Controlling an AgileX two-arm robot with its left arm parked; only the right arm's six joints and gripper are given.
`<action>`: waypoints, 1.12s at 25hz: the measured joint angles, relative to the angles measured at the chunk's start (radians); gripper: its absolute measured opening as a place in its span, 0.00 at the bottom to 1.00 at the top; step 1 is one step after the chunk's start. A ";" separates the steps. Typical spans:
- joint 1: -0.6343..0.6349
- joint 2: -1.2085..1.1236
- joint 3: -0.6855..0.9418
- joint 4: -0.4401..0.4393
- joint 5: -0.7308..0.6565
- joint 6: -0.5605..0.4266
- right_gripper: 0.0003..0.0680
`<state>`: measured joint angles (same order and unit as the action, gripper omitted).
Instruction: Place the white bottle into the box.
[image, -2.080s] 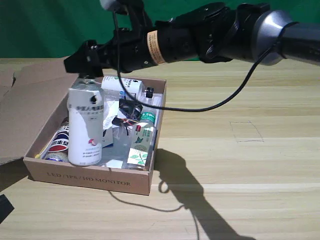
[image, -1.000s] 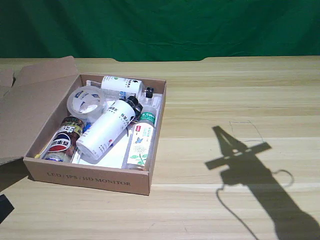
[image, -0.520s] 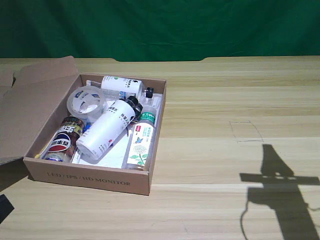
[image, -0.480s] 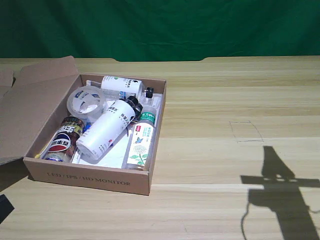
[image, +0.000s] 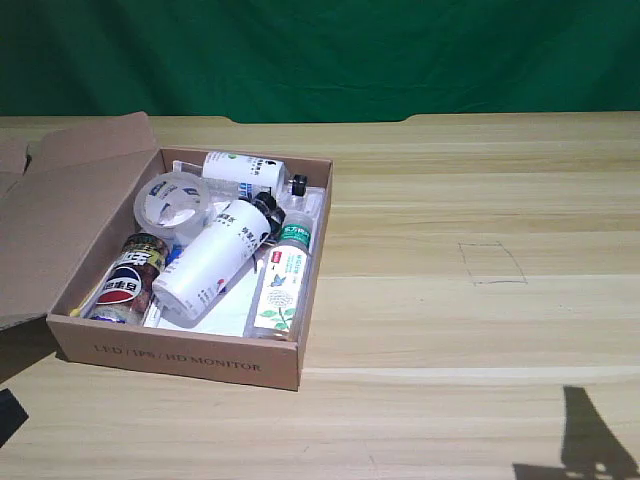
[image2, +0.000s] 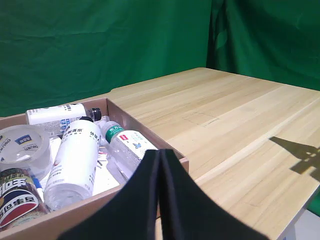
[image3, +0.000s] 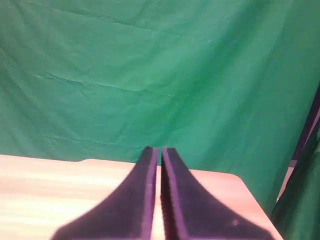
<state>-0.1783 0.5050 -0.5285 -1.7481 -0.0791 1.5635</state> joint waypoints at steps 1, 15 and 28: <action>0.000 -0.051 0.044 0.000 0.000 0.000 0.00; 0.000 -0.394 0.318 0.002 0.009 0.019 0.00; 0.000 -0.394 0.318 0.002 -0.038 0.021 0.00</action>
